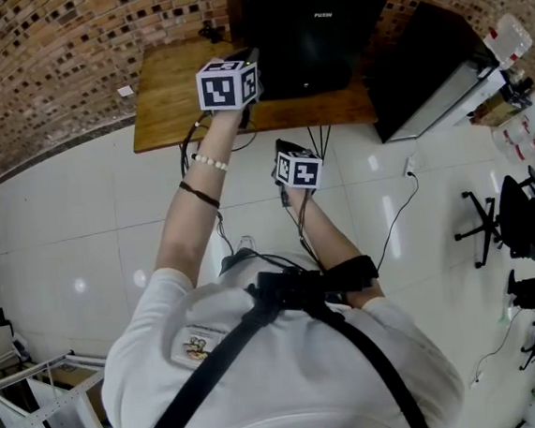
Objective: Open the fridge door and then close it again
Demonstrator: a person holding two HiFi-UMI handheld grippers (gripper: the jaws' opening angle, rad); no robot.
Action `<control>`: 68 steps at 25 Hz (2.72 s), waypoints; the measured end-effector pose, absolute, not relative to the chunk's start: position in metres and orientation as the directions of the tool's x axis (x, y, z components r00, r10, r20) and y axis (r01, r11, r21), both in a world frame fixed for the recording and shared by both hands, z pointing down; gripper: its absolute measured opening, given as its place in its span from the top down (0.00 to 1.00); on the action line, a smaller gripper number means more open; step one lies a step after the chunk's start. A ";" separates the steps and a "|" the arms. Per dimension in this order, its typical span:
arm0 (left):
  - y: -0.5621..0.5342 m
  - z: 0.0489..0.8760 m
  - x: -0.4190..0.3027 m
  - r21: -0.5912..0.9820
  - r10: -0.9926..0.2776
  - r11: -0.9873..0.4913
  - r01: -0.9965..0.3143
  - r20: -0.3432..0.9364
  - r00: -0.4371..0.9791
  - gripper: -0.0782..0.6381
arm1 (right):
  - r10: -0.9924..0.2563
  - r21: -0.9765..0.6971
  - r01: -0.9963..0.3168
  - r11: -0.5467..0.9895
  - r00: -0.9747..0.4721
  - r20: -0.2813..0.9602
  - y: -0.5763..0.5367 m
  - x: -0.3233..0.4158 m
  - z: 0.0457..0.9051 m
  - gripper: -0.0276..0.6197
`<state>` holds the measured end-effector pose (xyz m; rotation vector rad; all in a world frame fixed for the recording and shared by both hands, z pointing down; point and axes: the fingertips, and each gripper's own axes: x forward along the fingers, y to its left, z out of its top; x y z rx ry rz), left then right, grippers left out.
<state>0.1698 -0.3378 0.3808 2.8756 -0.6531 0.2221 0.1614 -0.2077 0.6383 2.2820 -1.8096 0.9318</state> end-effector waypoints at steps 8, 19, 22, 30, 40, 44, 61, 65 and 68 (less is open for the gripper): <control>-0.361 0.381 0.180 0.141 -0.414 -0.887 -0.440 0.178 0.892 0.89 | -0.854 -0.307 -0.896 -0.321 0.134 0.503 -0.225 0.175 0.639 0.93; -0.408 0.392 0.202 0.122 -0.417 -0.889 -0.441 0.181 0.891 0.68 | -0.846 -0.313 -0.880 -0.358 0.165 0.506 -0.262 0.191 0.642 0.93; -0.425 0.394 0.211 0.115 -0.403 -0.896 -0.428 0.189 0.895 0.61 | -0.844 -0.312 -0.874 -0.372 0.177 0.507 -0.275 0.197 0.641 0.93; -0.472 0.411 0.235 0.112 -0.367 -0.911 -0.397 0.218 0.904 0.57 | -0.829 -0.312 -0.856 -0.413 0.211 0.518 -0.310 0.212 0.644 0.93; -0.506 0.433 0.266 0.110 -0.312 -0.931 -0.349 0.256 0.915 0.55 | -0.798 -0.301 -0.831 -0.468 0.251 0.547 -0.335 0.230 0.655 0.93; -0.510 0.437 0.277 0.105 -0.291 -0.939 -0.327 0.263 0.920 0.56 | -0.790 -0.297 -0.824 -0.483 0.264 0.553 -0.339 0.238 0.657 0.93; -0.506 0.436 0.283 0.090 -0.326 -0.928 -0.361 0.272 0.905 0.58 | -0.772 -0.279 -0.816 -0.506 0.284 0.569 -0.300 0.257 0.656 0.93; -0.498 0.435 0.280 0.090 -0.329 -0.927 -0.364 0.274 0.904 0.58 | -0.782 -0.275 -0.838 -0.472 0.253 0.570 -0.297 0.242 0.657 0.93; -0.474 0.433 0.274 0.069 -0.329 -0.931 -0.357 0.263 0.907 0.60 | -0.782 -0.276 -0.833 -0.480 0.264 0.564 -0.290 0.249 0.655 0.93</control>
